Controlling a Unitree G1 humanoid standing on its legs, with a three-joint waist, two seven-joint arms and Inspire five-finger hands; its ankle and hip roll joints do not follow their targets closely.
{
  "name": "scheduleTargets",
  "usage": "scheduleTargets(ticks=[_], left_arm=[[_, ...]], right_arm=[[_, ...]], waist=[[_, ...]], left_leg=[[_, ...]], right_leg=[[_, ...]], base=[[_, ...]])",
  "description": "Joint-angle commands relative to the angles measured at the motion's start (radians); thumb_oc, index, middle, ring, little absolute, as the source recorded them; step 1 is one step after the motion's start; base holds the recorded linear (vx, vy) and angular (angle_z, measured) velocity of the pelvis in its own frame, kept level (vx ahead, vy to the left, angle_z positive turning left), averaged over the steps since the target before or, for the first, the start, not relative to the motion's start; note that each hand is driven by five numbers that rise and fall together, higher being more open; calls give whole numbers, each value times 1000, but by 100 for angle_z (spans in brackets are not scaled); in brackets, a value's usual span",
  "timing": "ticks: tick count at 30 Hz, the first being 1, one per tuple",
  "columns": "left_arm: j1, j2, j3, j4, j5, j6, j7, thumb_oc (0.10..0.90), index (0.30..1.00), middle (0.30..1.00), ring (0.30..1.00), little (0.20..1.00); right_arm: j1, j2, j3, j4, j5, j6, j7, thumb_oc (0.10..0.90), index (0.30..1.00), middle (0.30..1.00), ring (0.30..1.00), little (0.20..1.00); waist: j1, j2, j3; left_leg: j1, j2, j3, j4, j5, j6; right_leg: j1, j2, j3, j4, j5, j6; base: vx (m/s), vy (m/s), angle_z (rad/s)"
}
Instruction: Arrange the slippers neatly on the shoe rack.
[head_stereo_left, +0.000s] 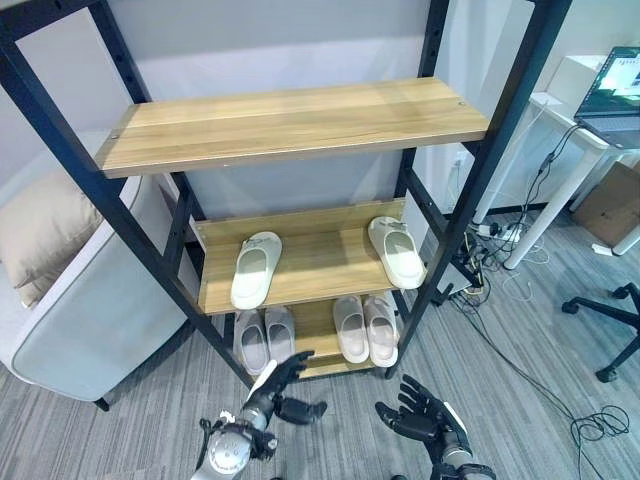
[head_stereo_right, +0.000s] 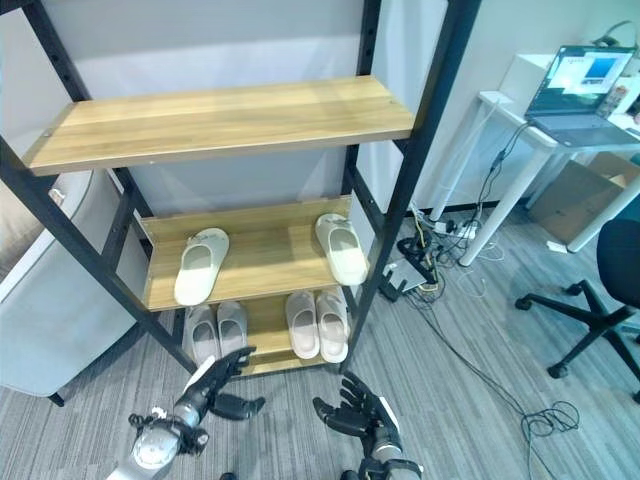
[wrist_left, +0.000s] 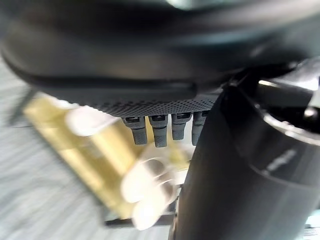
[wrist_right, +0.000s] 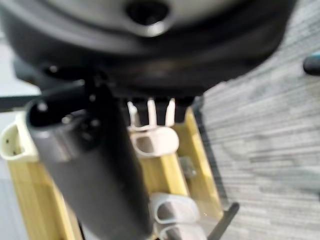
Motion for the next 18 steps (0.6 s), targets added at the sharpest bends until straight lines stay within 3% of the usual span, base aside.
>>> scheduleTargets(ticks=[1,5,9,18], left_arm=[[-90,27,8,-102,-36,-96,-27,800,900,900,900,900],[-120,44,-2,-167,-21,-109,-26,800,900,900,900,900],[-214,97,-4,-352,18,-142,-14,800,900,900,900,900],[-376,150,80,-667,-94,-184,-41,800,900,900,900,900]], right_arm=[[-35,10,-40,-109,-28,-62,26,800,900,900,900,900],[-27,-3,-43,-104,-55,-67,27,800,900,900,900,900],[-10,-30,-48,-113,-94,-81,41,800,900,900,900,900],[20,-49,-49,-124,-123,-60,93,800,900,900,900,900]], waist=[[8,-36,-12],[3,-33,-19],[-8,-24,-30],[-19,-9,-44]], left_leg=[[-3,-158,24,9,-139,119],[-3,-153,20,9,-141,114],[-3,-144,11,9,-148,105],[-8,-137,19,9,-155,91]], right_leg=[[-41,-25,19,33,-2,59],[-23,-18,6,21,-18,55],[-9,-2,-10,16,-49,47],[-9,3,-13,5,-69,48]], base=[[81,-38,1],[89,-41,3],[78,-25,8],[44,-11,2]])
